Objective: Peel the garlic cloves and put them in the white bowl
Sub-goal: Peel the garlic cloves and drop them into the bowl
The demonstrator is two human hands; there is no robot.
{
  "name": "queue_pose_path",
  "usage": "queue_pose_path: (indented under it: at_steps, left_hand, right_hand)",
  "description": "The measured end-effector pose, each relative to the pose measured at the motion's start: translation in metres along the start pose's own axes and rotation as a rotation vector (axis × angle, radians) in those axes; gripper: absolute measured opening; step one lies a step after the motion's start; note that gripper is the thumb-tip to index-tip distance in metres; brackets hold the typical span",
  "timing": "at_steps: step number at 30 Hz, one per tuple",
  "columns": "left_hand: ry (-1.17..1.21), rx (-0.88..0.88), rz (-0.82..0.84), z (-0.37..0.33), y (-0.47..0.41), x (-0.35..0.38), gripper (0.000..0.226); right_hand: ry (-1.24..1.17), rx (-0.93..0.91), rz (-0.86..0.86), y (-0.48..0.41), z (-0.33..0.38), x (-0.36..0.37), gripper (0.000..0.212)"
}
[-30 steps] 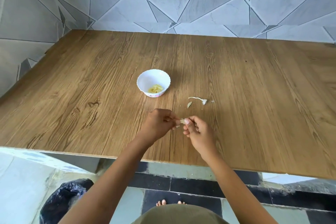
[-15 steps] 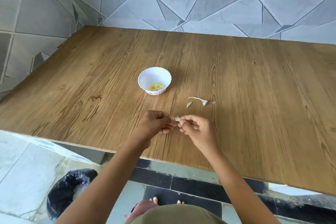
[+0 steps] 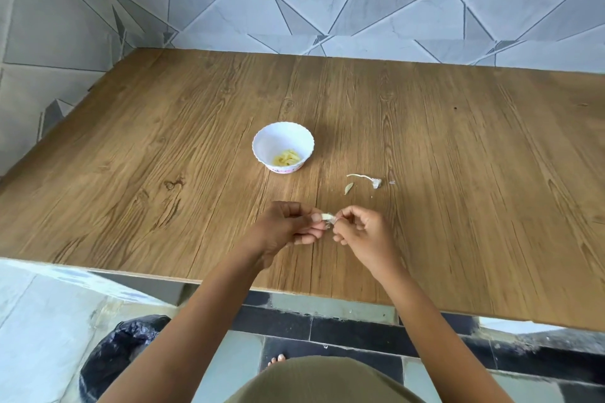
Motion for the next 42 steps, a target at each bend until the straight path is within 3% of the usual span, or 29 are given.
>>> queue_pose_path:
  at_steps: [3,8,10,14,22,30,35,42]
  left_hand:
    - [0.005,0.041,0.004,-0.003,0.002,-0.007,0.007]
    - [-0.073,0.102,-0.039,-0.003,0.0,-0.014,0.007]
    - [-0.106,0.115,-0.031,-0.003,-0.002,-0.015,0.01]
    - [-0.154,0.145,-0.024,-0.005,-0.004,-0.016,0.013]
    - [-0.18,0.145,0.07,-0.012,-0.002,-0.017,0.015]
    - [-0.04,0.065,0.163,-0.01,-0.002,-0.019,0.012]
    - [0.078,0.03,0.163,-0.007,-0.002,-0.018,0.014]
    - [0.071,0.03,0.035,-0.003,-0.002,-0.02,0.007]
  right_hand:
    - [0.038,0.041,-0.015,0.003,-0.003,0.002,0.018]
    - [0.185,-0.059,-0.062,0.008,0.0,0.005,0.019]
    - [0.103,-0.05,-0.045,0.007,0.001,0.007,0.007]
    - [-0.162,0.053,0.0,0.005,0.005,0.009,0.01]
    - [-0.37,0.146,0.045,0.005,0.013,0.009,0.012]
    - [-0.334,0.159,0.111,0.003,0.018,0.008,0.017]
    - [-0.304,0.154,0.057,0.002,0.014,0.01,0.02]
    - [0.118,-0.012,-0.019,0.005,0.003,0.011,0.022]
Point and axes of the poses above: each hand's wrist, its own y-axis away from the middle knuckle, its own x-axis out of the palm, z = x × y, the point moved 3 cm from there along -y, towards the middle knuckle, and after that the axes turned 9 degrees about z, right-handed, at the moved point
